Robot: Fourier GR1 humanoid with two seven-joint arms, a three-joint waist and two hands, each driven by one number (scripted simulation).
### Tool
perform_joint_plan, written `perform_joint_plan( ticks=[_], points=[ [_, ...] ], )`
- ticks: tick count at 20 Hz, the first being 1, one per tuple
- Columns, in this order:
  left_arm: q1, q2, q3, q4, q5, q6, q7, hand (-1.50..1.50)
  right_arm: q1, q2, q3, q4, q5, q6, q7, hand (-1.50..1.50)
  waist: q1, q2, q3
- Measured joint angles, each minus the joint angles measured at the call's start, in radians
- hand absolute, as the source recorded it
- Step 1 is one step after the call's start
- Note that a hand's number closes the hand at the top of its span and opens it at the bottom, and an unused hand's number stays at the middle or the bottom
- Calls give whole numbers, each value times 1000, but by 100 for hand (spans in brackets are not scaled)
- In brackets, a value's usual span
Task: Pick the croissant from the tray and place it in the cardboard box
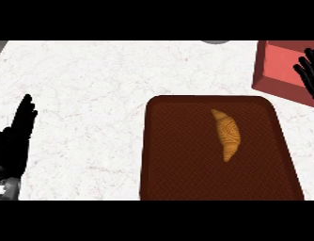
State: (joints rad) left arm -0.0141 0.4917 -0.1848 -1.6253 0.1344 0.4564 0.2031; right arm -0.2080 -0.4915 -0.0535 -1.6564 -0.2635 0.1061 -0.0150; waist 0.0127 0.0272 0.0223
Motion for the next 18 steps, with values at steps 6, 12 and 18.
perform_joint_plan(
  ticks=[6,12,18],
  points=[
    [-88,55,-48,-46,-18,-145,-91,0,-125,-75,-24,-87,36,-12,68,-150,-21,-24,-20],
    [-141,57,-86,-11,10,-300,-222,0,-122,-246,-9,-110,218,46,70,-150,-31,-25,-24],
    [-202,47,-77,50,26,-382,-269,0,-110,-310,80,-103,417,89,-83,-150,-17,-23,-23]
  ],
)
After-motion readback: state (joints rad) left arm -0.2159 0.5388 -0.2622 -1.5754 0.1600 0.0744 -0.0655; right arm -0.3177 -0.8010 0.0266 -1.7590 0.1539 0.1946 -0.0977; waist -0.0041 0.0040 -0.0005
